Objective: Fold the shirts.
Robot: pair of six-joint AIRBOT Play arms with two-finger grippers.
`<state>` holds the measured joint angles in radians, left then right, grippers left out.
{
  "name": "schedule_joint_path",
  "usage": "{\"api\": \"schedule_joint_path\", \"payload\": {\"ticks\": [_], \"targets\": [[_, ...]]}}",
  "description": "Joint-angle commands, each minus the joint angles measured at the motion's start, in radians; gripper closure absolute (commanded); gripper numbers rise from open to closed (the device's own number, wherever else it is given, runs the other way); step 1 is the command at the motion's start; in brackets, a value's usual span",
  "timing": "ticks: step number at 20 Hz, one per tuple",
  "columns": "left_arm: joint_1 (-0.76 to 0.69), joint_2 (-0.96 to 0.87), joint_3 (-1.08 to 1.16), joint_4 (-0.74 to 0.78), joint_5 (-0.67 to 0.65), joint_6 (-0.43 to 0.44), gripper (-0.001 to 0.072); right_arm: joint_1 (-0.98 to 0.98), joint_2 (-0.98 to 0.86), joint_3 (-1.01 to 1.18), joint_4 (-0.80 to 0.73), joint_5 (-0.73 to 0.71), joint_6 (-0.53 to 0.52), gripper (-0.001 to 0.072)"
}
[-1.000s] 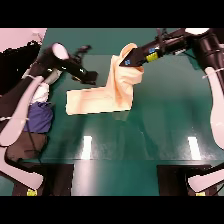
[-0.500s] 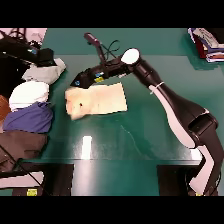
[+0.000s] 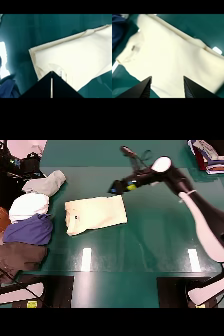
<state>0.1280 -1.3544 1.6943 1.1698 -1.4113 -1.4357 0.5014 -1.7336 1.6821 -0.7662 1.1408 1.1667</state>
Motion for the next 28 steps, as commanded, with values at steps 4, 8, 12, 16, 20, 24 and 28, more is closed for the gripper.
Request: {"api": "schedule_joint_path", "payload": {"ticks": [4, 8, 12, 16, 20, 24, 28], "targets": [[0.003, 0.003, 0.0, -0.007, -0.004, 0.003, 0.0679, -0.204, 0.036, -0.31, -0.024, 0.055, 0.066, 0.0147], [0.003, 0.002, 0.0, -0.007, 0.007, 0.002, 0.0679, -0.149, -0.072, -0.315, 0.096, 0.051, 0.063, 0.0147], [0.003, 0.002, 0.0, -0.007, 0.003, 0.002, 0.0679, -0.031, -0.218, -0.155, 0.214, 0.047, 0.064, 0.0148], [0.003, 0.002, 0.0, -0.052, 0.0, 0.002, 0.0679, 0.048, -0.335, -0.003, 0.292, 0.058, 0.064, 0.0367], [-0.011, 0.002, 0.0, -0.074, -0.018, -0.006, 0.068, 0.043, -0.352, 0.092, 0.244, 0.064, 0.06, 0.0697], [-0.148, 0.002, 0.0, -0.058, -0.017, -0.003, 0.068, -0.04, -0.286, 0.117, 0.16, 0.1, 0.068, 0.0697], [-0.304, 0.002, 0.0, -0.053, 0.025, 0.004, 0.068, -0.224, -0.075, -0.027, 0.054, 0.065, 0.076, 0.0697]]}}
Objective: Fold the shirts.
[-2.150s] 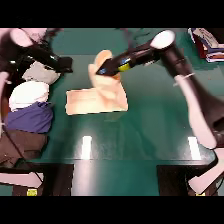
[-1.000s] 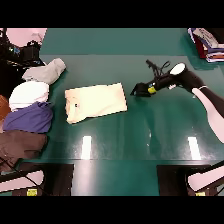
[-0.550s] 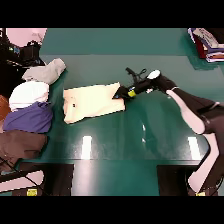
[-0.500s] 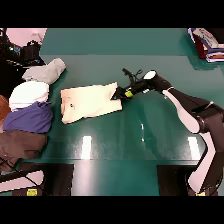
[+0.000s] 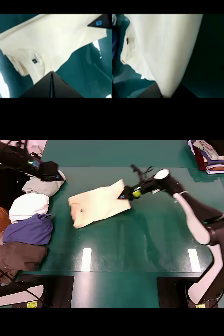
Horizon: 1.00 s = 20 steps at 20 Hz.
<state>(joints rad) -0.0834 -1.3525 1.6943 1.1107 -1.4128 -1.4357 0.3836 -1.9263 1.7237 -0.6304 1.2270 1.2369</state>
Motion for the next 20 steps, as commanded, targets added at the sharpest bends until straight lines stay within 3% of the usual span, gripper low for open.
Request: {"api": "schedule_joint_path", "payload": {"ticks": [1, 8, 12, 20], "targets": [[-0.122, 0.0, 0.0, 0.006, 0.039, 0.005, 0.068, -0.164, 0.175, -0.114, -0.113, -0.031, 0.015, 0.0697], [-0.216, 0.0, 0.0, 0.005, 0.109, 0.015, 0.0679, -0.71, 0.53, -0.433, -0.292, -0.063, 0.11, 0.0697], [-0.216, 0.0, 0.0, 0.004, 0.128, 0.014, 0.0679, -1.002, 0.696, -0.656, -0.313, -0.207, 0.162, 0.0697], [-0.216, 0.0, 0.0, 0.004, 0.142, 0.014, 0.0679, -1.297, 0.947, -0.999, -0.317, -0.36, 0.266, 0.0697]]}}
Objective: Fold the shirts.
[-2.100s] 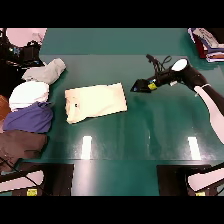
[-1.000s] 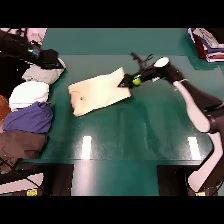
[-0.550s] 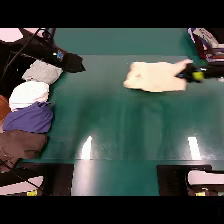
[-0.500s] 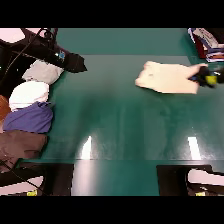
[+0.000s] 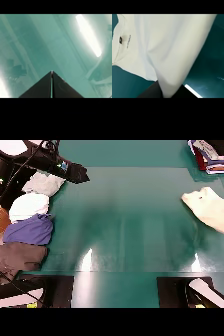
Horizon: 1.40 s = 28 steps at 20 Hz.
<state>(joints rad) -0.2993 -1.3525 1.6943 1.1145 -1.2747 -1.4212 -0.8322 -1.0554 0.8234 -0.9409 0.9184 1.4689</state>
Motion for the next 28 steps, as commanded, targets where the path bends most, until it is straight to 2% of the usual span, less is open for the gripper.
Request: {"api": "schedule_joint_path", "payload": {"ticks": [1, 3, 4, 5, 6, 7, 12, 14, 17, 20, 23, 24, 26, 27, 28], "targets": [[0.0, 0.0, 0.0, 0.0, 0.004, 0.0, 0.0679, -0.089, 0.092, -0.117, -0.008, -0.043, 0.034, 0.0697], [0.0, 0.0, 0.0, 0.0, 0.004, 0.0, 0.0679, -0.09, 0.094, -0.125, -0.039, 0.015, 0.034, 0.0696], [0.0, 0.0, 0.0, 0.0, 0.003, 0.001, 0.0679, -0.089, 0.085, -0.119, -0.058, 0.061, 0.034, 0.0673], [0.0, 0.0, 0.0, 0.0, 0.003, 0.001, 0.068, -0.09, 0.07, -0.107, -0.076, 0.101, 0.03, 0.0485], [0.0, 0.0, 0.0, 0.0, 0.003, 0.001, 0.0679, -0.09, 0.052, -0.091, -0.094, 0.143, 0.029, 0.0246], [0.0, 0.0, 0.0, 0.0, 0.003, 0.005, 0.0679, -0.091, 0.034, -0.064, -0.126, 0.2, 0.029, 0.0177], [0.0, 0.0, 0.0, 0.0, 0.01, 0.007, 0.0679, -0.092, -0.058, 0.166, -0.358, 0.477, 0.03, 0.0179], [0.0, 0.0, 0.0, 0.0, 0.011, 0.007, 0.0679, -0.082, -0.074, 0.263, -0.359, 0.528, 0.031, 0.018], [0.0, 0.0, 0.0, 0.0, 0.011, 0.008, 0.0679, 0.005, -0.069, 0.371, -0.31, 0.53, 0.031, 0.0181], [0.0, 0.0, 0.0, 0.0, 0.008, 0.007, 0.0679, 0.174, -0.069, 0.444, -0.201, 0.529, 0.03, 0.0182], [0.0, 0.0, 0.0, 0.0, 0.01, 0.007, 0.0679, 0.409, -0.069, 0.491, -0.18, 0.525, 0.03, 0.0183], [0.0, 0.0, 0.0, 0.0, 0.01, 0.007, 0.0679, 0.484, -0.069, 0.503, -0.185, 0.524, 0.03, 0.0209], [0.0, 0.0, 0.0, 0.0, 0.01, 0.008, 0.0679, 0.629, -0.069, 0.528, -0.186, 0.507, 0.03, 0.0331], [0.0, 0.0, 0.0, 0.0, 0.01, 0.008, 0.0679, 0.693, -0.069, 0.542, -0.186, 0.492, 0.029, 0.0472], [0.0, 0.0, 0.0, 0.0, 0.01, 0.008, 0.0679, 0.758, -0.069, 0.556, -0.187, 0.48, 0.028, 0.0666]]}}
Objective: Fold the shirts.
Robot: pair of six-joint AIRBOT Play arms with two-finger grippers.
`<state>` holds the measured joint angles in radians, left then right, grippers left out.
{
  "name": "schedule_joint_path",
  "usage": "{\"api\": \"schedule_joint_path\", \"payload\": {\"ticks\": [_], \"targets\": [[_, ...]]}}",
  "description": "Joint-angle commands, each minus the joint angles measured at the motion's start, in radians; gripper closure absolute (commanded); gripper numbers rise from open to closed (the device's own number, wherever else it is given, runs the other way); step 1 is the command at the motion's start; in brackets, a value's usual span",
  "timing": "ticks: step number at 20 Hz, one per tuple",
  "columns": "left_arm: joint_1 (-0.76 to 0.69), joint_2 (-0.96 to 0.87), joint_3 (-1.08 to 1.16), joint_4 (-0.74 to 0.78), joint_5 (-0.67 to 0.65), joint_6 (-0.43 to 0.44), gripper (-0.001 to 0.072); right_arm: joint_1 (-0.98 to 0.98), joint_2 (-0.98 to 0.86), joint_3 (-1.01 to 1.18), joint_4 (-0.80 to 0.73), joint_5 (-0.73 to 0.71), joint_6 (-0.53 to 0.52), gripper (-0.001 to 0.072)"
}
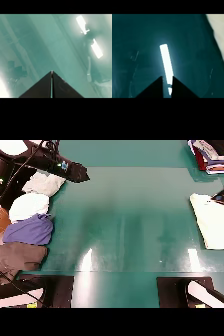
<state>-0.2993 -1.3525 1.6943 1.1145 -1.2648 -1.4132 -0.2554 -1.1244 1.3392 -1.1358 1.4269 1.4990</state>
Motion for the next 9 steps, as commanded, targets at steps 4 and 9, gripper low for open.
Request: {"api": "schedule_joint_path", "payload": {"ticks": [4, 9], "targets": [[0.0, 0.0, 0.0, 0.0, 0.001, -0.001, 0.0679, 0.359, 0.0, 0.081, 0.008, -0.092, -0.027, 0.0695], [0.0, 0.0, 0.0, 0.0, 0.001, -0.001, 0.0679, 0.422, -0.002, 0.09, 0.009, -0.107, -0.027, 0.0695]]}}
